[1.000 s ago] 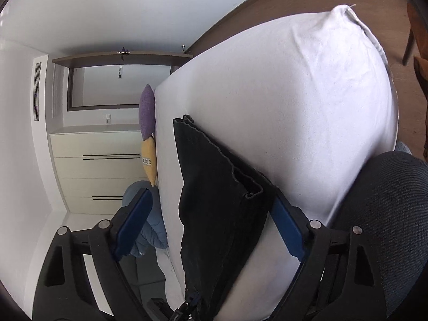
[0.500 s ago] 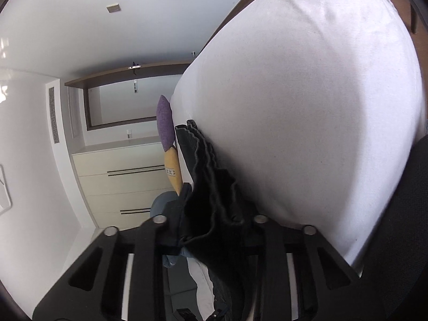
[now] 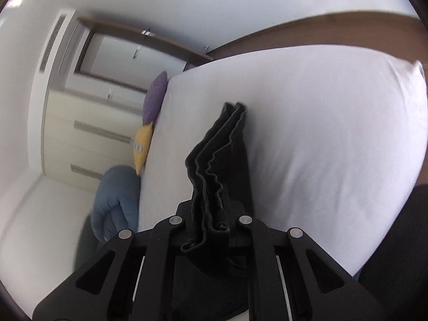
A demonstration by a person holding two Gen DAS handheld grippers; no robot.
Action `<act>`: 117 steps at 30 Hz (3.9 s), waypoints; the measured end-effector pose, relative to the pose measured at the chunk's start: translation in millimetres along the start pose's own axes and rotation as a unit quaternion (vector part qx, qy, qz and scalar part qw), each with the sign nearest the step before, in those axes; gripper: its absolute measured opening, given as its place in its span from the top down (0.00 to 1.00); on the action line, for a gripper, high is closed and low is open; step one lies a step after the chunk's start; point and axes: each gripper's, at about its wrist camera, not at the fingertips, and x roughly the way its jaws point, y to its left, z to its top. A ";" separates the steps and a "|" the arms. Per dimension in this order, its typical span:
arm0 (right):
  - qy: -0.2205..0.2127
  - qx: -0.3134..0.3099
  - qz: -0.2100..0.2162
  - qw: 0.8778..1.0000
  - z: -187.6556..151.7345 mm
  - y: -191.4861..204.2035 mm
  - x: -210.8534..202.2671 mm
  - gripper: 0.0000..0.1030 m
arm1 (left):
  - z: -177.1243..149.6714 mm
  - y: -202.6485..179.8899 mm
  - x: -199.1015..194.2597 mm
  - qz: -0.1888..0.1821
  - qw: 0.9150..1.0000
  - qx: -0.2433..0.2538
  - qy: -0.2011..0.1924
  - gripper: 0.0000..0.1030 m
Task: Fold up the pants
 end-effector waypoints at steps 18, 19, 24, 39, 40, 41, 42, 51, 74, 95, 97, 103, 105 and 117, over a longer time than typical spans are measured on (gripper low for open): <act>0.116 -0.381 -0.109 0.911 -167.7 113.8 77.2 0.90 | 32.5 2.2 -4.7 -0.201 0.965 -0.166 -0.004 0.00; 0.116 -0.384 -0.111 0.909 -167.7 118.1 76.5 0.90 | 36.7 -3.0 -0.5 -0.206 0.964 -0.168 0.002 0.00; 0.107 -0.396 -0.107 0.906 -179.3 122.3 58.6 0.90 | 52.4 -30.3 21.0 -0.185 0.972 -0.140 0.040 0.00; 0.092 -0.453 -0.087 0.882 -205.7 150.2 15.6 0.90 | 71.5 -47.0 8.1 -0.158 0.983 -0.002 0.094 0.93; 0.095 -0.457 -0.081 0.880 -210.1 156.8 18.4 0.90 | 83.2 -51.5 8.4 -0.151 0.984 0.006 0.094 0.93; 0.098 -0.464 -0.076 0.877 -215.5 162.6 18.6 0.90 | 88.5 -48.0 5.5 -0.146 0.985 0.012 0.095 0.93; 0.101 -0.470 -0.072 0.874 -220.3 168.1 20.4 0.90 | 90.4 -41.3 -0.7 -0.137 0.986 0.022 0.095 0.93; 0.180 -0.481 -0.023 0.858 -279.3 198.4 48.5 0.88 | 100.9 27.4 -15.4 -0.070 0.991 0.037 0.106 0.93; 0.317 -0.416 0.005 0.852 -336.6 144.0 19.3 0.38 | 85.7 90.0 -17.4 -0.018 0.997 -0.011 0.074 0.44; 0.347 -0.043 0.188 0.918 -5.5 -51.5 -33.6 0.35 | 5.4 16.4 -1.0 0.091 0.993 0.078 0.019 0.27; 0.365 -0.042 0.179 0.913 -0.8 -59.5 -18.2 0.35 | 5.5 21.9 -0.9 0.074 0.995 0.063 0.021 0.27; 0.395 -0.055 0.174 0.901 -0.9 -86.5 -6.4 0.38 | 7.0 13.2 7.5 0.093 0.991 0.086 0.034 0.25; 0.409 -0.064 0.177 0.893 -12.9 -72.7 -12.1 0.38 | 6.5 14.4 8.6 0.087 0.992 0.084 0.030 0.25; 0.474 -0.118 0.177 0.855 -114.7 -68.2 -123.7 0.38 | -7.6 36.6 -9.7 0.074 0.993 0.091 0.020 0.25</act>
